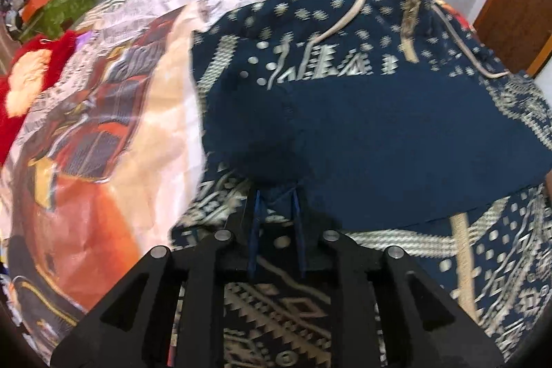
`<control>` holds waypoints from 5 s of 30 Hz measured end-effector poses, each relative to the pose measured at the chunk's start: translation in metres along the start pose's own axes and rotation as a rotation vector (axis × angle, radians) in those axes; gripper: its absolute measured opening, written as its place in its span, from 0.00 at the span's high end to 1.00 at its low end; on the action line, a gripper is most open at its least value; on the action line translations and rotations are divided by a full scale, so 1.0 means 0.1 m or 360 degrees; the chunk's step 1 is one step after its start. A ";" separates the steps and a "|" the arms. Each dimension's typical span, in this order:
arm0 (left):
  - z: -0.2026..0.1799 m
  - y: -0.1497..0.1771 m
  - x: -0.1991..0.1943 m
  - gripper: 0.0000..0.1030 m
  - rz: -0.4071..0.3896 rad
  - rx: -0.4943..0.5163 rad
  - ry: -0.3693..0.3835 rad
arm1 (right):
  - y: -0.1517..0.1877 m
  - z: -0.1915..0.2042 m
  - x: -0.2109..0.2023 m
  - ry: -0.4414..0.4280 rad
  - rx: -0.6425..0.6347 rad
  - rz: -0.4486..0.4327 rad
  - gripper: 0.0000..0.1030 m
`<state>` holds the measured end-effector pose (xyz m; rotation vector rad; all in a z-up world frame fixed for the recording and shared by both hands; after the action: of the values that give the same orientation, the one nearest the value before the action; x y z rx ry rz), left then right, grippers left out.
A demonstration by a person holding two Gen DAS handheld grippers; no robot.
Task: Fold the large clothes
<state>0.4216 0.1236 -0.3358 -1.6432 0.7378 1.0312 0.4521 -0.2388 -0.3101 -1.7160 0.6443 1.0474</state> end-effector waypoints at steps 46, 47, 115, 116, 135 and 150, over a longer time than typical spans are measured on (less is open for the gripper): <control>0.20 -0.12 0.27 0.53 -0.0032 0.0024 -0.0117 | -0.21 -0.06 0.23 -0.0218 0.0041 0.0040 0.09; 0.21 -0.12 0.27 0.53 -0.0035 0.0030 -0.0132 | -0.20 -0.08 0.19 -0.0222 0.0054 0.0033 0.09; -1.03 -1.54 -0.35 0.94 -0.0052 0.0095 0.0527 | -2.10 1.22 0.42 -0.0818 -0.0064 -0.0216 0.93; -1.03 -1.44 -0.40 0.94 -0.0043 0.0112 0.0541 | -1.98 1.25 0.31 -0.0832 -0.0083 -0.0220 0.93; -0.57 -0.37 -0.72 0.57 -0.0012 0.0309 0.0271 | -0.79 1.25 -0.12 -0.0738 -0.0136 0.0008 0.64; -0.84 -1.56 -0.29 0.46 -0.0095 -0.0017 0.0365 | -2.03 1.04 0.29 -0.0541 -0.0012 -0.0252 0.31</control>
<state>0.5646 0.0886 -0.2331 -1.8012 0.8290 0.8139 0.5922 -0.0654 -0.2548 -1.5198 0.2838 1.1924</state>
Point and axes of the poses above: each gripper's, at about its wrist camera, not at the fingertips, and x roughly the way its jaws point, z to its left, y to its underside, the point moved 9 cm from there along x, roughly the way its jaws point, and after that the axes turned 12 degrees about -x, right-handed, at the moved point
